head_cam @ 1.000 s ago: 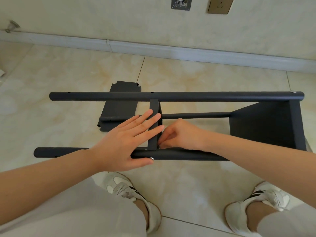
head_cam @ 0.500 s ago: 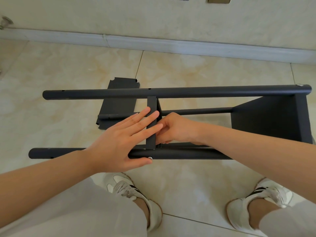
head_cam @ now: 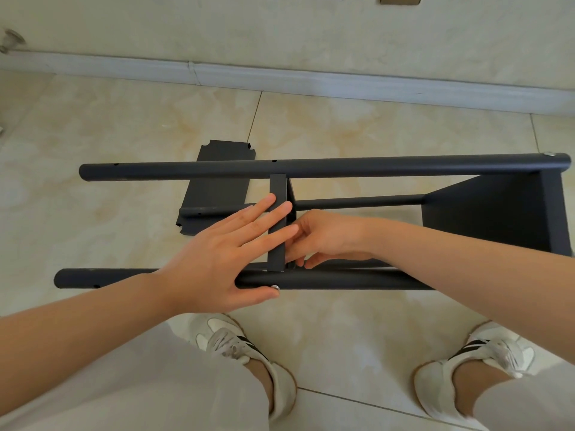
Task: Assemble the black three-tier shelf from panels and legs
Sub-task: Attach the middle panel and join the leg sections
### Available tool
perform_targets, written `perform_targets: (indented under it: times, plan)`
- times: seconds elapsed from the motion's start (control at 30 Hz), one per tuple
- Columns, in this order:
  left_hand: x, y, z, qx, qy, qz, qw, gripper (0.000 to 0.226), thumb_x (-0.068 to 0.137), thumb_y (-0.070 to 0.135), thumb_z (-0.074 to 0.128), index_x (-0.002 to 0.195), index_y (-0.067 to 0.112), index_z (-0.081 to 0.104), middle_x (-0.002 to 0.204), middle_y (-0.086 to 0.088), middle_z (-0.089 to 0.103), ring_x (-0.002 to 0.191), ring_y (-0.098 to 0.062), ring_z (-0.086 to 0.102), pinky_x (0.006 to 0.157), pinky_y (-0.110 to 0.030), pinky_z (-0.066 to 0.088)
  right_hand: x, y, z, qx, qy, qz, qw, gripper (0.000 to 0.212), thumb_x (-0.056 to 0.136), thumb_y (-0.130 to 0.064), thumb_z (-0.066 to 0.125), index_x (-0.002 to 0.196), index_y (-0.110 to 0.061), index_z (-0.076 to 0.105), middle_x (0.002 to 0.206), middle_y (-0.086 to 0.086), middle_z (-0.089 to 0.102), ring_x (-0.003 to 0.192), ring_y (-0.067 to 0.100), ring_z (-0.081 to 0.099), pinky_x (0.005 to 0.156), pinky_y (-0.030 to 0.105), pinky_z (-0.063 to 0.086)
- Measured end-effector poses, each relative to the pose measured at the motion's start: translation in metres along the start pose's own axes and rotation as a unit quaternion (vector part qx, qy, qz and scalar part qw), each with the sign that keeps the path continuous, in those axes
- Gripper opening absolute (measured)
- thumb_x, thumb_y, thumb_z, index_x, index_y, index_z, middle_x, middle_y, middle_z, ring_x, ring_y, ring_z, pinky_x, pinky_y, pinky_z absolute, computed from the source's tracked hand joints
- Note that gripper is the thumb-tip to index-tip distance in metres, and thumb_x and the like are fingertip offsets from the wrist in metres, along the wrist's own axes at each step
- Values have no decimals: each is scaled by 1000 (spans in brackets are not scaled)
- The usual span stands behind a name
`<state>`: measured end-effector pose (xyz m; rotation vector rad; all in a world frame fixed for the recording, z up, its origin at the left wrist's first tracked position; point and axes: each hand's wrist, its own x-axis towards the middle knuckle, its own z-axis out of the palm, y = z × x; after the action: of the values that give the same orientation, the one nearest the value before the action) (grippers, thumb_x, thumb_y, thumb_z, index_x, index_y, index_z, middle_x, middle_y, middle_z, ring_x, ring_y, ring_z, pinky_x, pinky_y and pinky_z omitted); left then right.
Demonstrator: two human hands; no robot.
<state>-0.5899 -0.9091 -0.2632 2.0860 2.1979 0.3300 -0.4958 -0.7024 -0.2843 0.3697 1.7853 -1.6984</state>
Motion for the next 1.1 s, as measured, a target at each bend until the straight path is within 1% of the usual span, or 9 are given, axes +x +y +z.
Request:
perform_targets:
  times: [0.07,0.13,0.23,0.47,0.57,0.67,0.83,0.97,1.1]
  plan:
    - [0,0,0,-1,0,0,1000,80,92,62,55,157,22,30,168,-1,19,156,-22,11,125,-24,9,3,-1,0,13,-14,26,999,15,90,-16,69,102,-9,75,101,13,72,84,15,59,92,34,54]
    - [0,0,0,-3,1,1,1000,80,92,62,56,157,22,31,168,-1,20,156,-22,12,125,-24,11,5,-2,-2,26,-31,50,998,13,90,-16,69,100,-10,75,93,6,72,83,15,56,94,34,52]
    - [0,0,1,-6,4,1,1000,80,91,61,56,157,22,32,168,-1,21,156,-23,12,125,-26,13,5,-4,-5,21,-56,64,996,9,91,-18,69,96,-15,76,93,0,73,85,16,56,93,33,52]
    - [-1,-1,1,-9,1,2,1000,80,91,61,57,157,21,32,168,-1,21,156,-23,12,125,-28,14,7,-5,-6,39,-78,78,993,13,94,-17,66,104,-13,74,98,1,73,91,16,63,92,32,52]
    - [-1,-1,2,-8,5,2,1000,81,91,62,57,157,23,31,168,0,21,156,-23,13,124,-33,20,8,-3,-6,52,-93,86,991,18,95,-20,64,108,-12,72,98,2,74,94,18,67,93,33,55]
    - [-1,-1,2,-7,6,3,1000,80,91,61,57,157,23,31,168,-1,21,156,-23,13,123,-35,22,10,0,-8,70,-98,90,989,18,94,-20,64,108,-12,73,96,2,74,91,16,68,89,32,55]
    - [0,-2,2,-11,6,4,1000,80,91,60,57,156,21,33,168,-2,22,156,-24,13,125,-29,15,10,3,-7,75,-103,87,988,27,96,-22,63,119,-8,68,115,10,72,105,23,67,102,40,51]
    - [-1,-2,2,-14,6,5,1000,80,91,60,57,157,21,33,168,-2,21,156,-24,13,125,-29,15,13,3,-1,60,-94,76,991,28,97,-21,62,122,-8,66,118,13,70,114,30,65,103,43,50]
    - [0,-2,2,-13,8,7,1000,80,91,60,58,157,21,33,168,-2,22,156,-24,13,125,-30,18,11,5,-8,71,-104,81,989,21,96,-21,63,113,-11,71,111,10,72,103,25,68,99,39,52]
